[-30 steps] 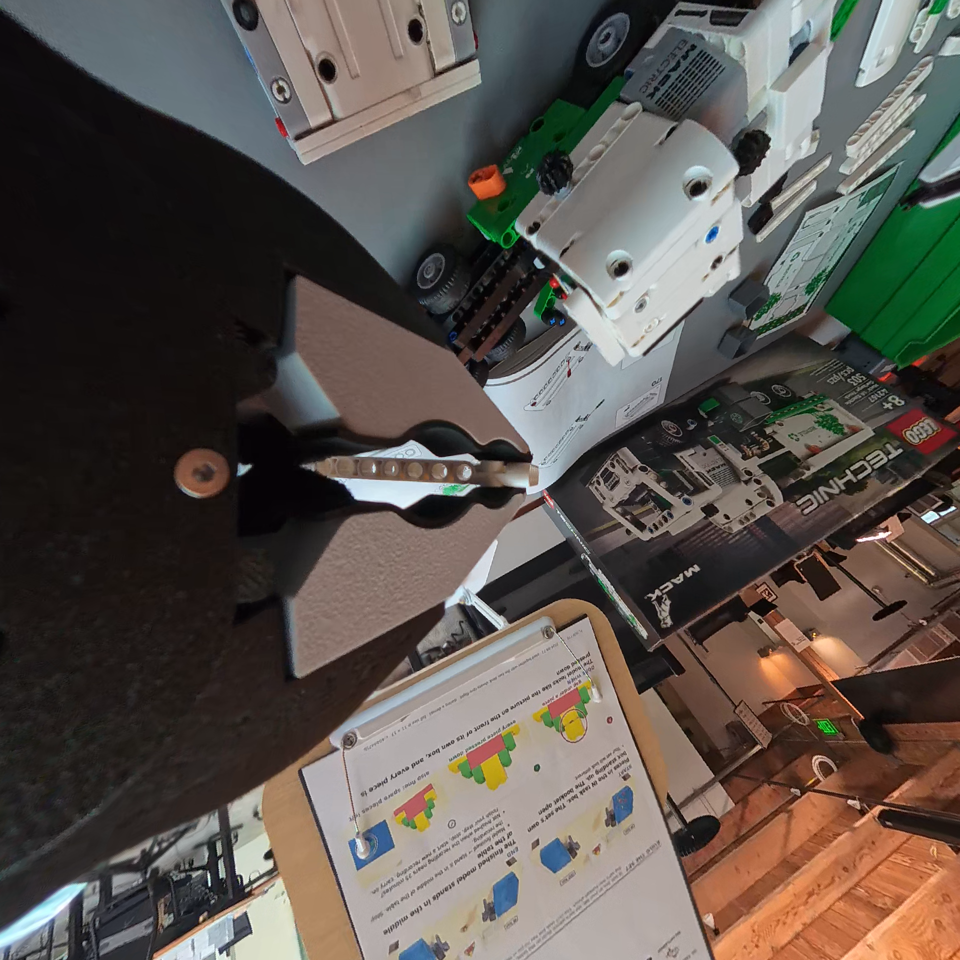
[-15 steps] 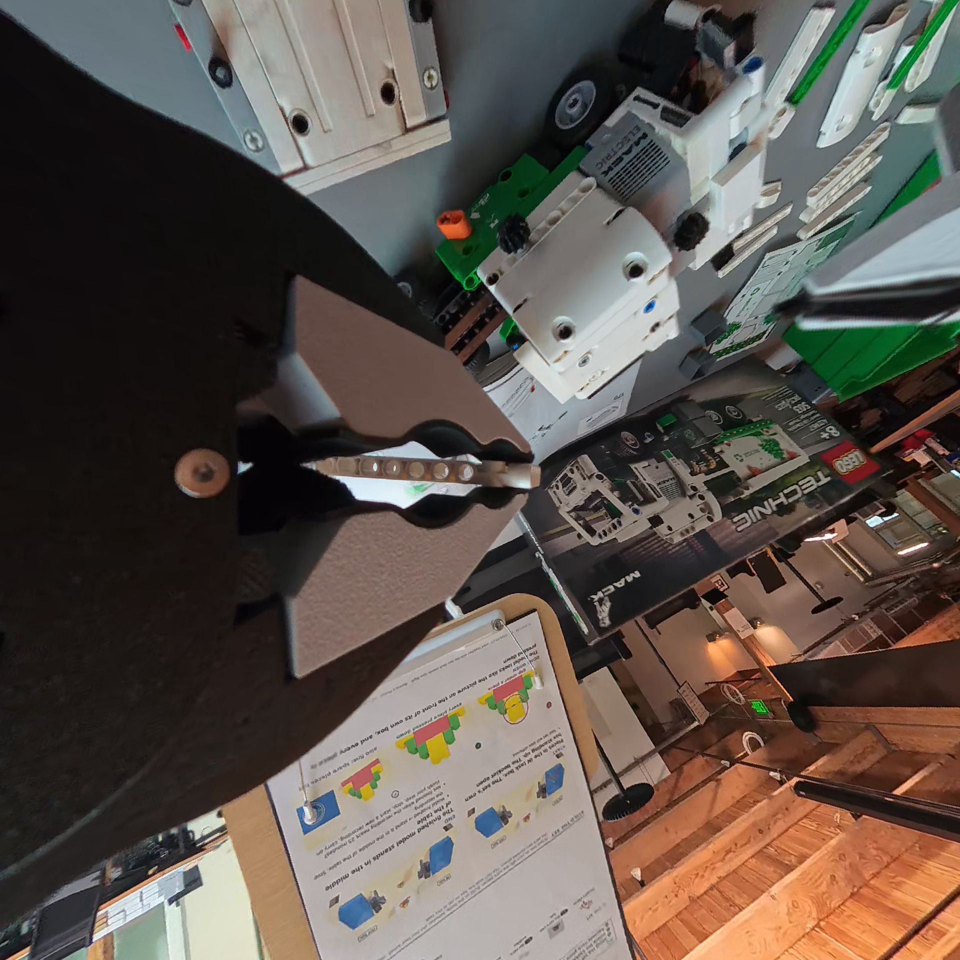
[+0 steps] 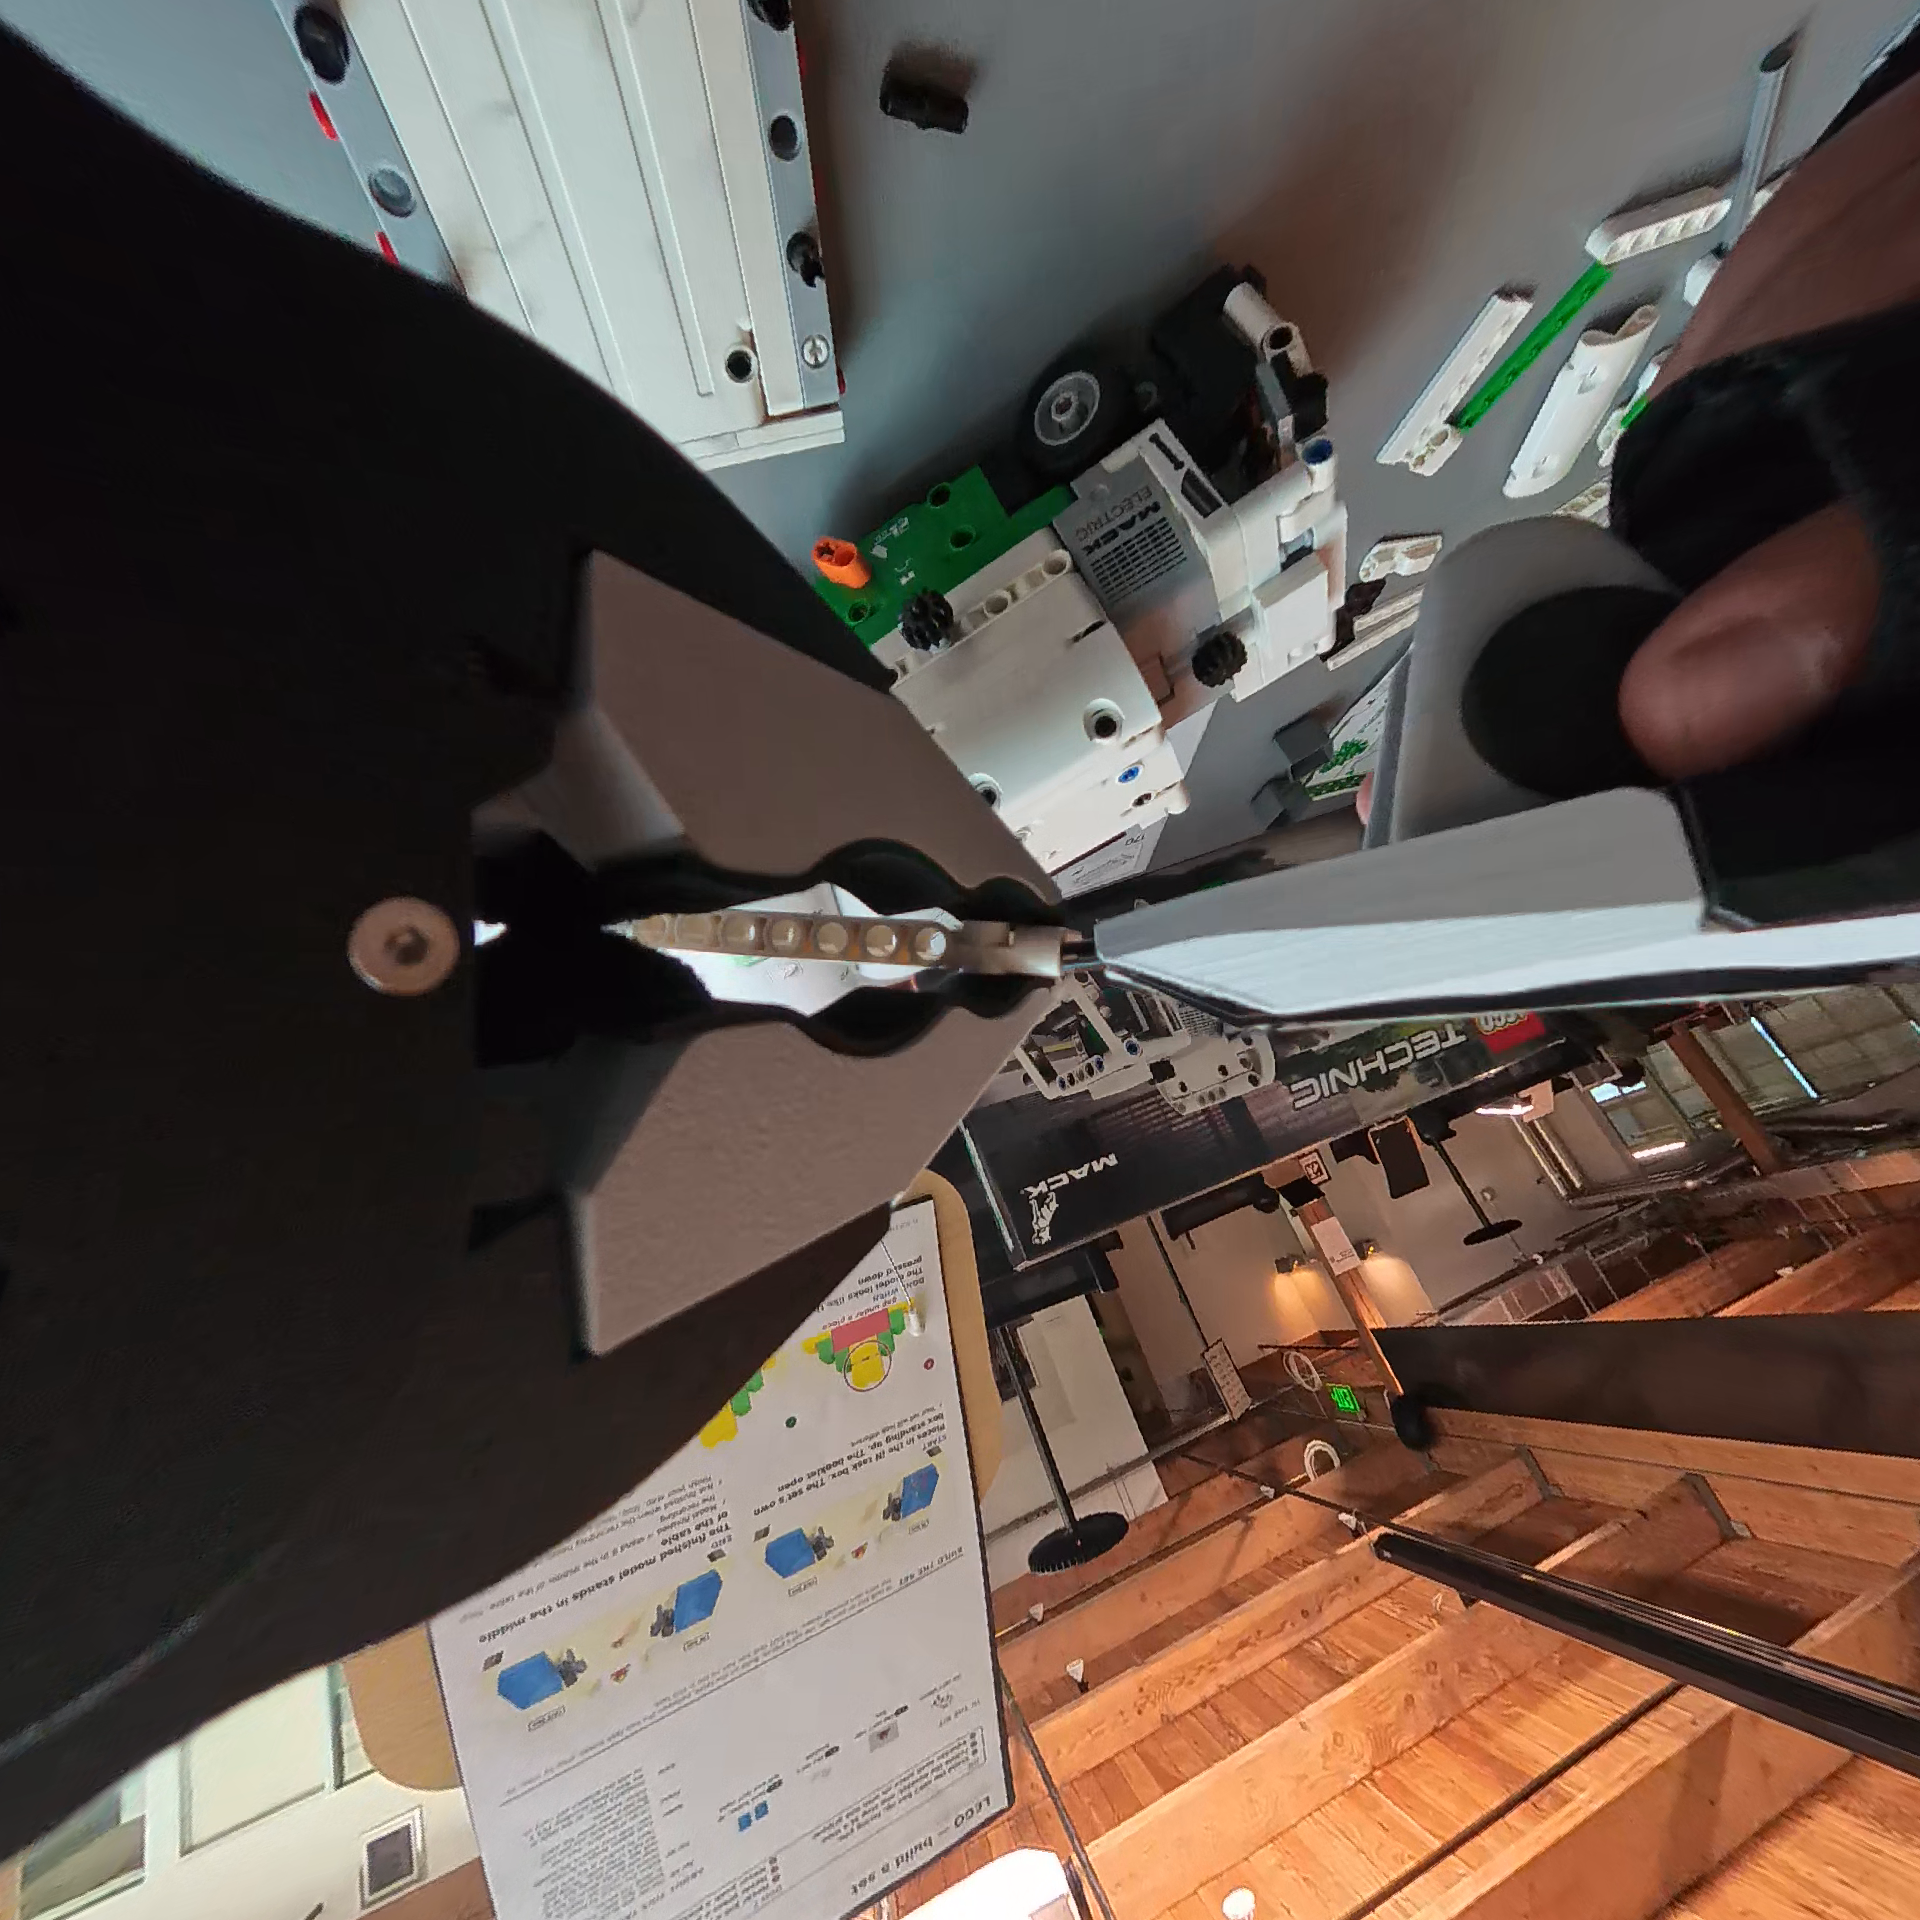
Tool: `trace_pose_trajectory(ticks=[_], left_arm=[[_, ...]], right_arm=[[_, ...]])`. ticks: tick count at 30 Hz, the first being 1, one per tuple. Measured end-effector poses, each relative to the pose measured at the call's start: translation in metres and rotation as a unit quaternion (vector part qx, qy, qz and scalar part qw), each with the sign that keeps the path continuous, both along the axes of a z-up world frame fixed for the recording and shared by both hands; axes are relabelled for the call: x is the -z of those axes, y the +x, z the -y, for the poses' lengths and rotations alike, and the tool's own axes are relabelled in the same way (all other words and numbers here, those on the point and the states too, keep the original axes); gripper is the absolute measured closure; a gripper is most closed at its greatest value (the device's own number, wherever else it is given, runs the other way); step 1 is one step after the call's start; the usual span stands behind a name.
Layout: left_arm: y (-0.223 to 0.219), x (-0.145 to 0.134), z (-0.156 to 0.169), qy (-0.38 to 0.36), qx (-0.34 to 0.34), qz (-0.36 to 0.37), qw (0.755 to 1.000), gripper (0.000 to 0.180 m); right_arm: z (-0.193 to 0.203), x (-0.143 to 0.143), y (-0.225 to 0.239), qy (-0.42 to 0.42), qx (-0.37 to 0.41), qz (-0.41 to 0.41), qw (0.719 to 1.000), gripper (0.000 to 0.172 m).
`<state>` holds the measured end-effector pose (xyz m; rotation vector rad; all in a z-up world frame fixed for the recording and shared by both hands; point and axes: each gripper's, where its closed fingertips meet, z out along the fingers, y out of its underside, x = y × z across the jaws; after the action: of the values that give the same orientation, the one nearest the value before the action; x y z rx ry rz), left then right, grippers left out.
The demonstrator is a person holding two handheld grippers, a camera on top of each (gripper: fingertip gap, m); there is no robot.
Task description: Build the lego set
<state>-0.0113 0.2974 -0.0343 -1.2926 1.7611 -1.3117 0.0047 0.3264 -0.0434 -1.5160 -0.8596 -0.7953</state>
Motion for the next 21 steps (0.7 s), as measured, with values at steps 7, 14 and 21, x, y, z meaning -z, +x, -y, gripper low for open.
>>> trace_pose_trajectory(ticks=[7,14,21], left_arm=[[-0.001,0.007,0.000,0.000,0.002,-0.021,1.000,0.177],[0.003,0.008,0.000,0.018,-0.009,-0.025,0.999,0.177],[0.006,0.010,0.004,0.008,0.010,-0.052,0.999,0.178]], right_arm=[[-0.001,0.005,-0.001,-0.007,0.003,0.018,1.000,0.166],[0.000,0.001,0.007,0.008,0.060,0.098,0.993,0.166],[0.003,-0.003,0.011,0.018,0.088,0.184,0.979,0.167]])
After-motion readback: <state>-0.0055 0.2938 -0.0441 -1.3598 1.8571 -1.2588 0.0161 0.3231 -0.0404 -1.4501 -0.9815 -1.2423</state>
